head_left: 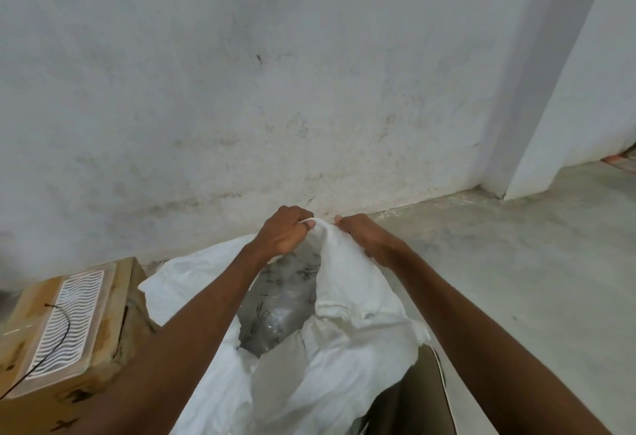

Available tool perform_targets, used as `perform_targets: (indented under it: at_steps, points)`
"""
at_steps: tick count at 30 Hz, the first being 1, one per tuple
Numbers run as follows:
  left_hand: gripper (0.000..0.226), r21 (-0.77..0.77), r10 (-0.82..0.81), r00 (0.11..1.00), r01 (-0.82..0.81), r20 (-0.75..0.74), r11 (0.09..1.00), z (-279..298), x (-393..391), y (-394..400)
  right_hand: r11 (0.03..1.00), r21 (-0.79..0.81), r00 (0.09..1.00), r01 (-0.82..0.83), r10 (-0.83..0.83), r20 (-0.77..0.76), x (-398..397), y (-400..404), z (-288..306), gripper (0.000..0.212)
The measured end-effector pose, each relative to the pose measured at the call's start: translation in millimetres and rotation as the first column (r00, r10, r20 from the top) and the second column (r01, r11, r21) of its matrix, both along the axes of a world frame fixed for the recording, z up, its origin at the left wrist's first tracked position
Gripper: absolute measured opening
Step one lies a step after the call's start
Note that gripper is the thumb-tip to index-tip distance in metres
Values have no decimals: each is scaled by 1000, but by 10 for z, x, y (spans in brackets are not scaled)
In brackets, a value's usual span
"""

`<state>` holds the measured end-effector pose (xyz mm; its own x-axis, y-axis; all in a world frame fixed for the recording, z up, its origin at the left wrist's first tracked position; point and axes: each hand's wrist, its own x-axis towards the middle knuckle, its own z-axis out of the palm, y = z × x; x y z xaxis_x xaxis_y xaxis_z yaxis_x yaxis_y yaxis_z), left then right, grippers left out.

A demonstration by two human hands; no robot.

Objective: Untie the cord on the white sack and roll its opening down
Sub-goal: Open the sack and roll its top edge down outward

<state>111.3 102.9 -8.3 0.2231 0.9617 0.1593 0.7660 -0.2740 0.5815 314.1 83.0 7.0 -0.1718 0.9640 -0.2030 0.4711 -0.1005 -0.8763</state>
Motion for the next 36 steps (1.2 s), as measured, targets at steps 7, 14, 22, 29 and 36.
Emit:
perform_targets:
  at_steps: [7, 14, 22, 29, 36]
  points:
    - [14, -10, -146, 989, 146, 28, 989, 76, -10, -34, 975, 222, 981, 25, -66, 181, 22, -121, -57, 43]
    - [41, 115, -167, 973, 186, -157, 976, 148, 240, -122, 996, 87, 995, -11, 3, 96, 45, -130, 20, 42]
    - [21, -13, -251, 959, 255, 134, 967, 192, 198, -203, 946, 324, 960, 29, -117, 256, 76, -272, -121, 36]
    - [42, 161, -164, 974, 190, -158, 969, 119, 300, -159, 998, -10, 995, -67, 67, -68, 195, -360, 6, 62]
    - [19, 19, -300, 952, 300, 66, 954, 198, 204, -208, 988, 156, 996, 14, -28, 89, 307, -422, -51, 36]
